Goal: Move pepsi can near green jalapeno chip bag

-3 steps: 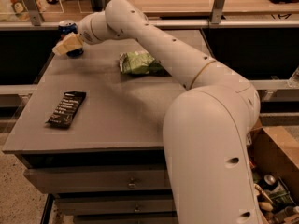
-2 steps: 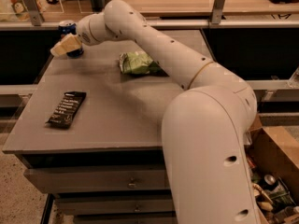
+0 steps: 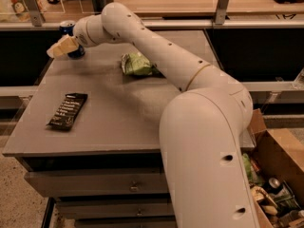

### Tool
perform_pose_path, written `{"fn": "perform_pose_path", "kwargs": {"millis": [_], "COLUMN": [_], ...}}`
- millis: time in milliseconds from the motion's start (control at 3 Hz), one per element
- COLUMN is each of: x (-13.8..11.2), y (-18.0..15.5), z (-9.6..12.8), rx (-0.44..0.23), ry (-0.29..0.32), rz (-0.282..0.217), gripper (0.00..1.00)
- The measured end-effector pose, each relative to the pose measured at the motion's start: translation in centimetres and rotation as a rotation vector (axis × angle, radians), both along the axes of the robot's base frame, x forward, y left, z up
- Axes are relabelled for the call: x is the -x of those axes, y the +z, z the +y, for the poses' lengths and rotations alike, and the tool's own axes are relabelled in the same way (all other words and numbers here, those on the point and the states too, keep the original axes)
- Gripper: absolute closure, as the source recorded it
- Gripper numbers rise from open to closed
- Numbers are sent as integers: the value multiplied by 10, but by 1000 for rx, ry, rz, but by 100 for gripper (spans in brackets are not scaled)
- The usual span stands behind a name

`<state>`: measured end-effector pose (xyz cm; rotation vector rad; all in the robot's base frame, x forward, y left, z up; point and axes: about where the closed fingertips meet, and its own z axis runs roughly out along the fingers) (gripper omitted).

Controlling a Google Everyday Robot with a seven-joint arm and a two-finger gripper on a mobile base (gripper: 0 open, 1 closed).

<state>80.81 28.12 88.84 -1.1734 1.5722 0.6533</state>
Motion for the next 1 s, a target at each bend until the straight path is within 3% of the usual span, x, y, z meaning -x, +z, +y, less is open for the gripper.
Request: {"fn": "perform_pose_path", "kwargs": {"millis": [667, 1000], "x": [-3, -1], "y": [1, 17], "z": [13, 3], "rx": [-13, -2], "ry": [7, 9], "rz": [-13, -31], "gripper": [41, 55]}}
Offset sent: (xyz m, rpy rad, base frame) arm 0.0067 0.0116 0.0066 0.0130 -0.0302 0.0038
